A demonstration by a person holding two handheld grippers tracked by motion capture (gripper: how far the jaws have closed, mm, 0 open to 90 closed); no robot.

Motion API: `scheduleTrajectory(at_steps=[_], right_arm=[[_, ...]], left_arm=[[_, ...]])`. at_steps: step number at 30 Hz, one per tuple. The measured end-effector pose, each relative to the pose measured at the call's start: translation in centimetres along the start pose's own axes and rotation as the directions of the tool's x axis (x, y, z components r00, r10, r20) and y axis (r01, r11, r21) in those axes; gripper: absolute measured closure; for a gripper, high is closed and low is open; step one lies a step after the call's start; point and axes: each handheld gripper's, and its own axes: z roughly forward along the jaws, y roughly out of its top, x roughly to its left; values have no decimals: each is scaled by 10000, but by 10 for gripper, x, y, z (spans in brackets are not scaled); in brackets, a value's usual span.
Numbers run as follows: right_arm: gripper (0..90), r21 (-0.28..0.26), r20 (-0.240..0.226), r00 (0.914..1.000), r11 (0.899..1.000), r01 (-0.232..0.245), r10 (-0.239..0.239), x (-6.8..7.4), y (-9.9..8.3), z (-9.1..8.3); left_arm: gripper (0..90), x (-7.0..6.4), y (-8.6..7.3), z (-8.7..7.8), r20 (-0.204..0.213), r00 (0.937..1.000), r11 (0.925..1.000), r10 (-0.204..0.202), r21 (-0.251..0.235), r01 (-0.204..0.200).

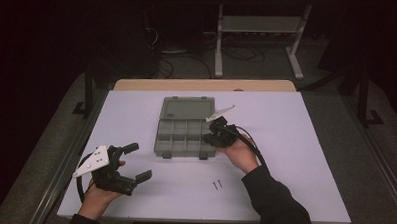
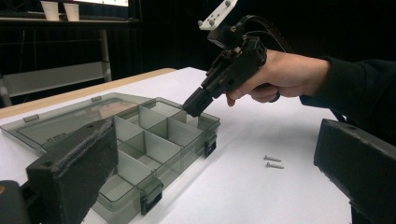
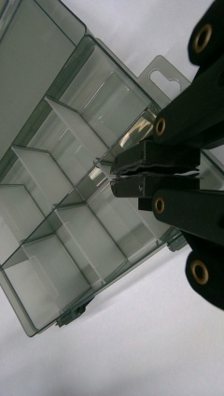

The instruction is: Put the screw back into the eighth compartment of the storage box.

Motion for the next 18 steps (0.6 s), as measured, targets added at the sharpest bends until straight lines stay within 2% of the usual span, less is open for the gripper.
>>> scheduleTrajectory(at_steps=[12, 13, 14, 16, 17, 18], right_arm=[[850, 179, 15, 10000, 9998, -4, 3, -1, -3, 4], [804, 140, 42, 10000, 9999, 18, -19, -1, -3, 4], [713, -22, 43, 10000, 10000, 33, -33, -1, -2, 0], [689, -85, 7, 10000, 10000, 5, -5, -1, -1, -1], [583, -244, 4, 10000, 9997, 3, -3, -1, -1, -5], [583, -244, 4, 10000, 9997, 3, -3, -1, -1, -5]], left_arm=[[0, 0, 0, 0, 5, 10000, 10000, 20, 2, -20], [0, 0, 0, 0, -1, 10000, 10000, 6, -12, -6], [0, 0, 0, -1, 3, 10000, 10000, 66, 1, -66], [0, 0, 0, -1, 4, 10000, 10000, 65, -12, -65], [0, 0, 0, -1, 1, 10000, 10000, 66, -5, -66], [0, 0, 0, -1, 9, 10000, 10000, 71, -5, -71]])
